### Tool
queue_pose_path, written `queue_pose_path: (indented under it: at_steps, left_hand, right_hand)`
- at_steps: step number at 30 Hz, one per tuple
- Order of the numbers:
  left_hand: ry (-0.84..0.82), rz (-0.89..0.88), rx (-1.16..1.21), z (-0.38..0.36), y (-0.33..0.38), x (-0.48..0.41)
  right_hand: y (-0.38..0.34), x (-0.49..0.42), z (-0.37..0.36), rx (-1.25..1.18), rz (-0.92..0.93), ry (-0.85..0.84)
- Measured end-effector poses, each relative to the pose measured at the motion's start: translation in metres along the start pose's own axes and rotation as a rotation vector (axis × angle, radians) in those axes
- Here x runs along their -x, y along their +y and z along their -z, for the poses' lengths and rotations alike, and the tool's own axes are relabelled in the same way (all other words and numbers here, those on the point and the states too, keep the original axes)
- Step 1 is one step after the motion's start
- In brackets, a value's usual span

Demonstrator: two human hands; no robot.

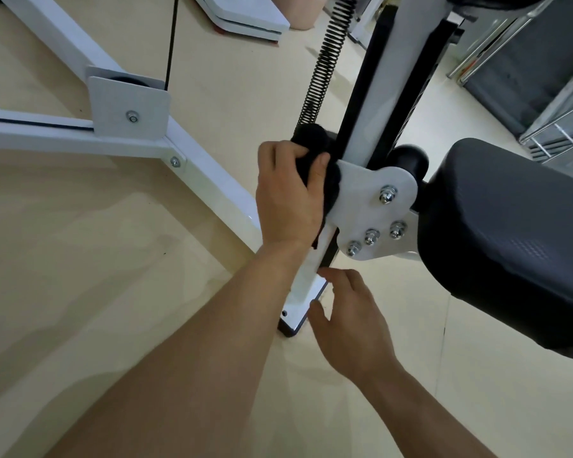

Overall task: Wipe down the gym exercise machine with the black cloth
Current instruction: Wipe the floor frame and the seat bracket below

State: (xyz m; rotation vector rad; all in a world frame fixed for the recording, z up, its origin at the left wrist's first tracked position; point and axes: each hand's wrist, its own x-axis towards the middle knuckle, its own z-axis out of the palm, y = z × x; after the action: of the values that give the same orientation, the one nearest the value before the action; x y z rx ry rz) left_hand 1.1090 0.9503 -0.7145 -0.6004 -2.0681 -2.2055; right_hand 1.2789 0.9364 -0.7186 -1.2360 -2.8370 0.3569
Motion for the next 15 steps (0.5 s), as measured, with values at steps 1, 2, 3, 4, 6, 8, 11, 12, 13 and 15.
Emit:
queue_pose_path:
  at_steps: [1, 2, 3, 4, 6, 8, 11, 12, 13, 15]
  left_hand:
    - [0.000, 0.013, -0.012, 0.002, -0.002, -0.002]
    - [-0.009, 0.016, -0.027, 0.003, -0.002, -0.003]
    - [-0.019, 0.020, -0.033, 0.003, -0.003, -0.003]
    - [-0.018, 0.030, -0.030, 0.003, -0.003, -0.004]
    - [0.025, 0.077, -0.011, 0.004, -0.006, -0.006]
    - [0.087, 0.137, 0.017, 0.006, -0.009, -0.009]
    - [0.147, 0.136, 0.025, 0.008, -0.010, -0.009]
    - [0.177, 0.131, 0.027, 0.009, -0.010, -0.008]
    - [0.216, 0.135, 0.033, 0.010, -0.011, -0.008]
    - [0.262, 0.135, 0.046, 0.012, -0.012, -0.006]
  right_hand:
    - [0.000, -0.001, 0.002, 0.000, -0.004, 0.011]
    - [0.000, -0.002, 0.002, -0.001, -0.006, 0.015]
    - [0.000, -0.002, 0.003, -0.003, -0.007, 0.015]
    - [0.001, -0.001, 0.004, -0.002, -0.009, 0.011]
    - [0.003, 0.003, 0.005, 0.010, -0.008, -0.005]
    - [0.008, 0.009, 0.006, 0.026, -0.012, -0.025]
    - [0.016, 0.018, 0.006, 0.051, -0.023, -0.054]
    - [0.018, 0.020, 0.005, 0.059, -0.029, -0.067]
    - [0.020, 0.022, 0.004, 0.065, -0.037, -0.082]
    - [0.021, 0.024, 0.000, 0.063, -0.047, -0.107]
